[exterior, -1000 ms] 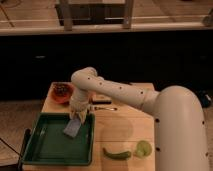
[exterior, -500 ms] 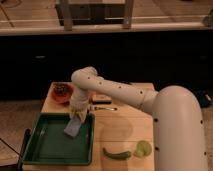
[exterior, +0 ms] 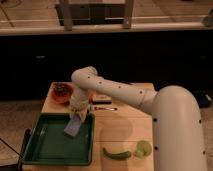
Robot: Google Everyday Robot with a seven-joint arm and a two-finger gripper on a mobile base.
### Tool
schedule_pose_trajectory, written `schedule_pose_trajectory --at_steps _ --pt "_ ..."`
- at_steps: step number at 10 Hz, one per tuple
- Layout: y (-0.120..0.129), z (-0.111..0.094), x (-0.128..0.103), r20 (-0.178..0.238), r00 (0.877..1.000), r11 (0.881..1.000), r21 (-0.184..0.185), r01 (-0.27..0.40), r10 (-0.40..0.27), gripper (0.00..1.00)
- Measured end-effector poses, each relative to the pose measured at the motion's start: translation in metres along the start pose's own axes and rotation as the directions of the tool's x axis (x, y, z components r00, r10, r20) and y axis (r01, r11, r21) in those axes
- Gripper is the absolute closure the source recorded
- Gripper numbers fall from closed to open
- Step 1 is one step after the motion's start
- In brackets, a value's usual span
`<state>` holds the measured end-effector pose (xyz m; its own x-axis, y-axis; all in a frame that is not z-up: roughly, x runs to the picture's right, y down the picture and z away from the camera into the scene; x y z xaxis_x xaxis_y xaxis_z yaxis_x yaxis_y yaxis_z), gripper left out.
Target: Place sponge in tray
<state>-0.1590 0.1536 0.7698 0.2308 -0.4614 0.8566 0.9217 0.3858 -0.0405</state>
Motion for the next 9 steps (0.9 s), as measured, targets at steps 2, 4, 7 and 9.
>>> schedule_pose_trajectory --at_steps 2,4,7,9 --pt "0.0007 -0.0002 0.0013 0.001 1.000 1.000 -0.001 0.000 0.000 0.88" --pt "0.0011 -0.0001 0.0022 0.003 1.000 1.000 -0.002 0.001 -0.001 0.81" --pt "0.0016 -0.0001 0.0036 0.003 1.000 1.000 -0.001 0.000 0.000 0.80" --pt "0.0024 -0.0003 0.0048 0.002 1.000 1.000 0.000 -0.001 0.001 0.74"
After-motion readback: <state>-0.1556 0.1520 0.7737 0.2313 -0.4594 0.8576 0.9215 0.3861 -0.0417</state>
